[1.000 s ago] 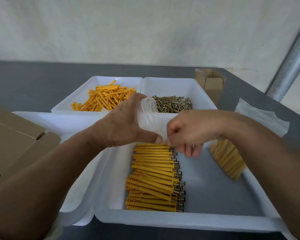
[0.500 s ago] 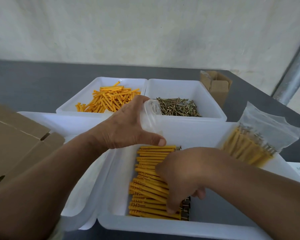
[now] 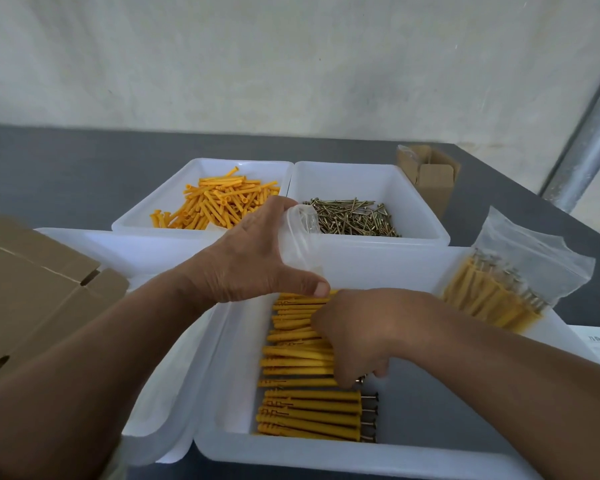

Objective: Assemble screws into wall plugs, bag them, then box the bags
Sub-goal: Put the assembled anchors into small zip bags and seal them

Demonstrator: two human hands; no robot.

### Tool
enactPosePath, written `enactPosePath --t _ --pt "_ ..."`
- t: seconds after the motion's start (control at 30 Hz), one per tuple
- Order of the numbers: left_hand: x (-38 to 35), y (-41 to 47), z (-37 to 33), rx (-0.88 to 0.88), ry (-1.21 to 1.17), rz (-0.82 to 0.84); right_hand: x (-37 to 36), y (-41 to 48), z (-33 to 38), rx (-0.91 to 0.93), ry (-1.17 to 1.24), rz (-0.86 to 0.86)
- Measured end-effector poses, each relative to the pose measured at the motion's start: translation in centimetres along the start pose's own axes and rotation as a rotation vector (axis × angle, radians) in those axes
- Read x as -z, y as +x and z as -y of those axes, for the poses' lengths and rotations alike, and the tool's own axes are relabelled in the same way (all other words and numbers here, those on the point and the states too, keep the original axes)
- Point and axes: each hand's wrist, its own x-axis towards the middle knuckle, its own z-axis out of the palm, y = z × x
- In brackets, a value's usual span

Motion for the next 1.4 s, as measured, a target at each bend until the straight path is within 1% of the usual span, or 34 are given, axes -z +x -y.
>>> enactPosePath --t 0.2,0.43,0.57,0.73,0.83,0.97,1.07,1.17,1.23,1.33,1.4 --pt "0.1 0.0 0.0 -0.009 -0.009 0.005 0.2 0.1 -0.5 0.020 0.023 0.009" --pt "0.2 0.0 0.0 -0.019 -0.012 0.001 0.8 -0.6 -1.0 0.027 0.134 0.023" --pt "0.1 -0.1 0.0 -0.032 -0.030 -0.009 1.3 -1.0 -1.9 0.044 0.266 -0.028" --pt "0.2 -0.1 0.0 -0.065 -0.053 -0.013 1.8 -1.2 -3.4 0.102 0.520 -0.077" --pt "0.3 -0.2 -0.1 -0.059 -0.074 -0.021 1.9 -1.3 -3.8 0.131 0.615 -0.152" --pt "0.4 -0.2 -0.2 -0.052 -0.085 -0.032 2.4 -1.5 -4.1 0.120 0.712 -0.316" --pt "0.3 -0.1 0.0 -0.056 -0.069 -0.035 3.2 -1.9 -4.7 0.041 0.712 -0.537" --pt "0.4 -0.1 0.0 -0.065 -0.053 -0.036 3.9 -2.7 -5.8 -0.020 0.783 -0.738" --pt "0.5 -0.1 0.0 -0.064 -0.041 -0.044 4.3 -3.4 -6.4 -0.035 0.862 -0.868" --pt "0.6 0.0 0.0 -0.055 -0.040 -0.058 4.9 -4.3 -6.9 -0.031 0.967 -1.110" --pt "0.6 -0.1 -0.1 -0.056 -0.043 -0.061 5.2 -4.7 -6.9 0.016 1.119 -1.206"
